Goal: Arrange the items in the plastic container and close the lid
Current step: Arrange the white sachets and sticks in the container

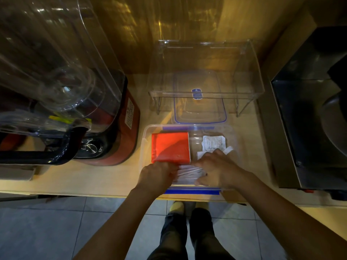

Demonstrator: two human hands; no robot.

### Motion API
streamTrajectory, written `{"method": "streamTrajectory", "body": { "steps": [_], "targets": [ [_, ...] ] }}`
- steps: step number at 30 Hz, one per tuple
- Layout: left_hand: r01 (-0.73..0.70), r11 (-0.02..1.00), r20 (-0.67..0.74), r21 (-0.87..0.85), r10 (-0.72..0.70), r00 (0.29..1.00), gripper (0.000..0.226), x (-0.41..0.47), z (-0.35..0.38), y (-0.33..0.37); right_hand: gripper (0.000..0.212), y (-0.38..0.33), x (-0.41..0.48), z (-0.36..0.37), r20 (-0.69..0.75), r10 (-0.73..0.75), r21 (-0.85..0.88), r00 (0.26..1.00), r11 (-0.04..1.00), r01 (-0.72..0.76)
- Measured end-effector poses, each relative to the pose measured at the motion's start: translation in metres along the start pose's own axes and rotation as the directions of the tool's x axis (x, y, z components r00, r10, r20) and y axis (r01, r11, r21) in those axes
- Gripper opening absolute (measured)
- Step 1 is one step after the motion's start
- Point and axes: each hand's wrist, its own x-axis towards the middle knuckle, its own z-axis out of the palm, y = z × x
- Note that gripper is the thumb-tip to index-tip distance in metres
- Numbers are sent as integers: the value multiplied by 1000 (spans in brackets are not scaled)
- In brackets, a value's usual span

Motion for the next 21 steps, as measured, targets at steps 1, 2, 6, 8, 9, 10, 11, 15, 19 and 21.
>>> {"method": "streamTrajectory", "body": {
  "steps": [1,2,6,8,9,10,11,15,19,21],
  "targets": [
    [-20,1000,-18,14,20,1000,23,0,0,0,42,2,-2,1,39,0,-13,999,1000,0],
    [-37,999,-35,17,38,999,26,0,0,-1,42,4,-3,3,63,-1,-11,998,1000,2],
    [-145,986,37,-88,148,988,36,2,1,-3,32,3,-1,12,8,12,89,1000,996,-12],
    [-169,971,171,-171,198,965,41,8,2,-4,31,2,0,13,-37,18,201,999,979,-10],
    [-169,966,233,-197,214,949,39,12,3,-4,28,1,-1,13,-72,7,241,997,971,10],
    [-141,959,282,-245,210,936,34,16,6,-6,23,0,-2,12,-106,-8,264,994,964,36],
    [-95,945,310,-312,196,930,29,18,5,-6,16,1,-3,11,-137,-27,277,990,959,64],
    [-86,932,185,-351,159,970,28,27,7,-13,17,13,-12,-1,-266,12,92,964,996,13],
    [-47,935,240,-352,139,961,17,26,6,-7,32,32,-19,-14,-214,116,-291,970,940,-177],
    [-70,945,252,-318,155,955,22,27,7,-9,28,36,-18,-15,-155,161,-390,975,896,-210]
  ]
}}
